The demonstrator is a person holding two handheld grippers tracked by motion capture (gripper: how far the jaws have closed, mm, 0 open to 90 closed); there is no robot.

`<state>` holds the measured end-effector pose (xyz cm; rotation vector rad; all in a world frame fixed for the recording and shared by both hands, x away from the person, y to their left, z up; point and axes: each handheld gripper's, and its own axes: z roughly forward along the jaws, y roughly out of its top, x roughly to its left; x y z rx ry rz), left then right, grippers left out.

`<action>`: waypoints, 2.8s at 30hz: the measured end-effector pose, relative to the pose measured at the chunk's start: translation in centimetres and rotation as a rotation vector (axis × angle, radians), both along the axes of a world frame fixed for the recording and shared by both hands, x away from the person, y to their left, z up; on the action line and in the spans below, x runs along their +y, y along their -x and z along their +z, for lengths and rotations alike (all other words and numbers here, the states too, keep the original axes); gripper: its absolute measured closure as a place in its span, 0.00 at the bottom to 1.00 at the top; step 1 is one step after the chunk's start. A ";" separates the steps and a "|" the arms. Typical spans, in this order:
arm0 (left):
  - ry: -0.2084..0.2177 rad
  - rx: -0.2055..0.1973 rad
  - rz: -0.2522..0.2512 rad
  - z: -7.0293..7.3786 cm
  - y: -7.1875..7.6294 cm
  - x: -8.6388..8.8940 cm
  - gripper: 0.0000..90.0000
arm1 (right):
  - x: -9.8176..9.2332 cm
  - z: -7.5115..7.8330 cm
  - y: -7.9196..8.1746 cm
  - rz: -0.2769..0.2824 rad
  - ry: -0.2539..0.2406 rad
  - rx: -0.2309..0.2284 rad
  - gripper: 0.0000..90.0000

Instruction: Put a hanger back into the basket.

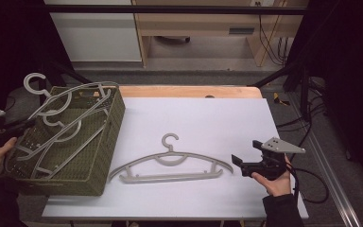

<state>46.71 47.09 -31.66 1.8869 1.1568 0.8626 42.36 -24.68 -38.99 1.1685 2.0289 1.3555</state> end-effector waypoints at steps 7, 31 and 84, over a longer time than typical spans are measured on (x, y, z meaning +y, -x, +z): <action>-0.012 0.020 0.012 -0.6 0.2 0.8 0.90 | -0.1 0.0 0.0 0.004 0.004 -0.001 0.04; -0.011 0.125 0.054 -5.1 -1.2 -1.1 0.90 | 0.0 0.0 0.0 0.003 0.002 0.002 0.04; 0.199 -0.037 -0.180 -1.5 2.3 -9.6 0.25 | -0.3 0.5 0.4 0.003 -0.011 -0.017 0.03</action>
